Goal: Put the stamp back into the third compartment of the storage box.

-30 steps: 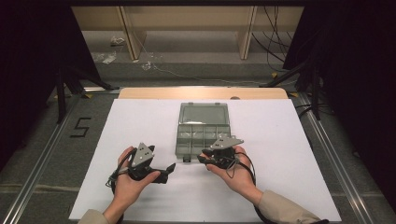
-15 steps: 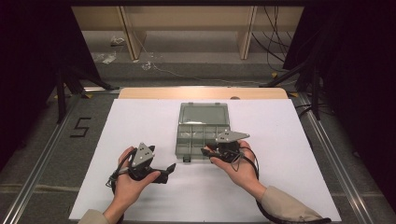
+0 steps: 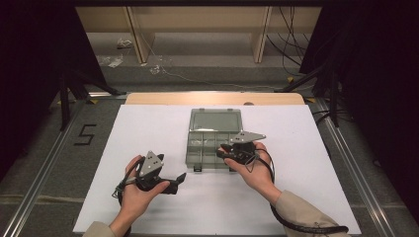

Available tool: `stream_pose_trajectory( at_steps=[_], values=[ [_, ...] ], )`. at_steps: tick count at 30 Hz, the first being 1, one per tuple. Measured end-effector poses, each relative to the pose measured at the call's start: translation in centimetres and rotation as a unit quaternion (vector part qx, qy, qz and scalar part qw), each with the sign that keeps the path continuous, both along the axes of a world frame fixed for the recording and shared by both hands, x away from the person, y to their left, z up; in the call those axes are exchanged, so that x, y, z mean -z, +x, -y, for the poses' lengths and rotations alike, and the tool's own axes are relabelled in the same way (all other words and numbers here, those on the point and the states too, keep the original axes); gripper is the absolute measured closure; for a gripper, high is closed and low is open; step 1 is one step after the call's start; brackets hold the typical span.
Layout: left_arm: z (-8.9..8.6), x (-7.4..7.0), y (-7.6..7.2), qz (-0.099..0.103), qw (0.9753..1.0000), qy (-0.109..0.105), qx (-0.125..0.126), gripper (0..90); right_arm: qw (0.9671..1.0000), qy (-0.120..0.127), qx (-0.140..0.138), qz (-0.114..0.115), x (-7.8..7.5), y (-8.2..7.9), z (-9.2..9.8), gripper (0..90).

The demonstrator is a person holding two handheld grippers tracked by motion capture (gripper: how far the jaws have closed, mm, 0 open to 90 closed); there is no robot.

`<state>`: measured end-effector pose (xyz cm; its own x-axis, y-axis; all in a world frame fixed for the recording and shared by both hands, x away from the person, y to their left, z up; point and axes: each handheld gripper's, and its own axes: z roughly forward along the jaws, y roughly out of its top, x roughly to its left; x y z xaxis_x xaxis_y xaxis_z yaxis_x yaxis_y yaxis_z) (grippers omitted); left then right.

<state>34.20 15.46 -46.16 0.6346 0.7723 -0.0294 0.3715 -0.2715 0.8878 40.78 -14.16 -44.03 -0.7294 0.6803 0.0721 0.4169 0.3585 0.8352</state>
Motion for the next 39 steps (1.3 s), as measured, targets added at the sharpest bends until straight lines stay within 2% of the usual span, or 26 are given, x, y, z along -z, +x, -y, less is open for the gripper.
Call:
stream_pose_trajectory(
  at_steps=[39],
  values=[
    [0.0, 0.0, 0.0, 0.000, 1.0000, -0.002, 0.001, 0.0, 0.9997, -0.001, 0.026, 0.002, -0.2, 3.5, 0.3, 67.1]
  ],
)
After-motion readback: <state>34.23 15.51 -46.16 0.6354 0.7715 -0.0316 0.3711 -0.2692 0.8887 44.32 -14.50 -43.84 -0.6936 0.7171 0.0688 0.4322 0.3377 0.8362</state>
